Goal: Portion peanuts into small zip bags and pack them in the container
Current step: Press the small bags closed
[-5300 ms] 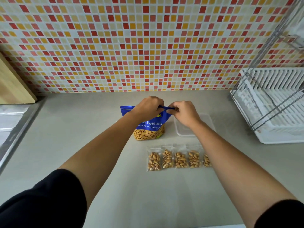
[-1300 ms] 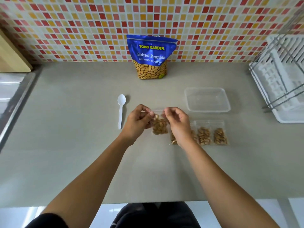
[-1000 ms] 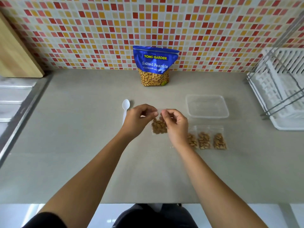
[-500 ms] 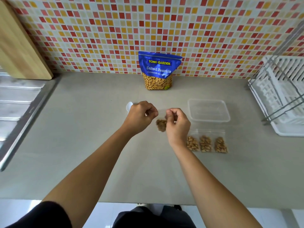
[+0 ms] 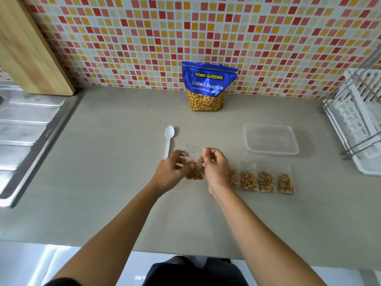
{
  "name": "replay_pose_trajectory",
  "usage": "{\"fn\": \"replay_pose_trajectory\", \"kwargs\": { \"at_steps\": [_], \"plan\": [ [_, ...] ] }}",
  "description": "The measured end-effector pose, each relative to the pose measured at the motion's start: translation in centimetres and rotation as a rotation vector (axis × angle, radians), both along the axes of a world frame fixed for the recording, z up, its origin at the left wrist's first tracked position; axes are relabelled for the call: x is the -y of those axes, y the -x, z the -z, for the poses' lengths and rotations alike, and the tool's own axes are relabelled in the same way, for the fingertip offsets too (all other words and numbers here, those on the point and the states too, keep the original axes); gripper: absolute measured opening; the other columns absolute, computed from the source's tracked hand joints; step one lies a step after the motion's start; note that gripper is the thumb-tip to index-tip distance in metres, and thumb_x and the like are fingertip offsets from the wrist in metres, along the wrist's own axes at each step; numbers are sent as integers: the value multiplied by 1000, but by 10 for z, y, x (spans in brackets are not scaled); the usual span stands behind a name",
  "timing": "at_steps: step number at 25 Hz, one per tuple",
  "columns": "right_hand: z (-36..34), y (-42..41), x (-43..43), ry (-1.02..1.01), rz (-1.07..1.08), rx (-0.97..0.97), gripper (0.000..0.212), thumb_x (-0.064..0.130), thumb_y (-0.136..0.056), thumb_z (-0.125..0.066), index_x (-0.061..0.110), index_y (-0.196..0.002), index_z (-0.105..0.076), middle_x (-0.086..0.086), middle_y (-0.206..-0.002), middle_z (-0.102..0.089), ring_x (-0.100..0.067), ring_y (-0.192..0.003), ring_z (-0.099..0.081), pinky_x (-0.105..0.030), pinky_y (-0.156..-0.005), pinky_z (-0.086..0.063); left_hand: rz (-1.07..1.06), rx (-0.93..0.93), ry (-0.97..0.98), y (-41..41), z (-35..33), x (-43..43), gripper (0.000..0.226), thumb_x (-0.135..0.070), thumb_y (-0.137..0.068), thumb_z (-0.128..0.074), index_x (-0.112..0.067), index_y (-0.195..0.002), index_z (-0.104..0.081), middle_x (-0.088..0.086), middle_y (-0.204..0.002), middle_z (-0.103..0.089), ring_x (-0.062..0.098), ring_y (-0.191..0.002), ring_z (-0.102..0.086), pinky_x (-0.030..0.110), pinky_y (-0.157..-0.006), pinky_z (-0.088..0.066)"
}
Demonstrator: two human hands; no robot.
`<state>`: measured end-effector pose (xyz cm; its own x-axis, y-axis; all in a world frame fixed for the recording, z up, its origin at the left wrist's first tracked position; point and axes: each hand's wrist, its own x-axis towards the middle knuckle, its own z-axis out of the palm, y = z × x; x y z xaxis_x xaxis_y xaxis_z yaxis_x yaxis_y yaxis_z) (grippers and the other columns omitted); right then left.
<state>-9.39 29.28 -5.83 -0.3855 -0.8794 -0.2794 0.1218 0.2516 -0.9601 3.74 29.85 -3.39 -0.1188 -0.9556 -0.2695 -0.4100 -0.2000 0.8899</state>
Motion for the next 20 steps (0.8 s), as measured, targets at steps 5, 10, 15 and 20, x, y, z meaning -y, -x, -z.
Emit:
{"fn": "replay_pose_trajectory", "kwargs": {
  "at_steps": [5,10,15,20],
  "plan": [
    [27,-7,1,-52,-181,-365,11,23,-91,-57,15,-85,-62,2,-79,-65,-15,-76,-61,-26,-71,-45,-219,8,-78,-8,33,-15,34,-26,-80,-72,-16,-107,-54,5,-86,-69,18,-74,-69,10,-59,-46],
    [46,-8,15,-110,-356,-851,16,28,-89,-57,14,-86,-66,-5,-91,-68,-24,-81,-62,-27,-64,-41,-174,306,-56,-7,54,-12,37,-29,-85,-65,-10,-115,-52,10,-90,-67,26,-86,-63,28,-71,-49],
    [47,-2,19,-79,-465,-904,24,26,-88,-56,10,-105,-64,-9,-105,-65,-27,-96,-61,-34,-80,-50,-89,565,20,-5,54,-10,40,-30,-90,-56,-4,-119,-50,17,-107,-62,36,-99,-58,37,-84,-45],
    [26,44,18,66,-391,-1010,19,16,-88,-53,9,-101,-64,-12,-99,-66,-32,-87,-62,-38,-76,-51,-97,514,160,24,36,10,39,-23,-90,-53,-5,-125,-52,14,-114,-61,31,-99,-61,36,-87,-46]
  ]
}}
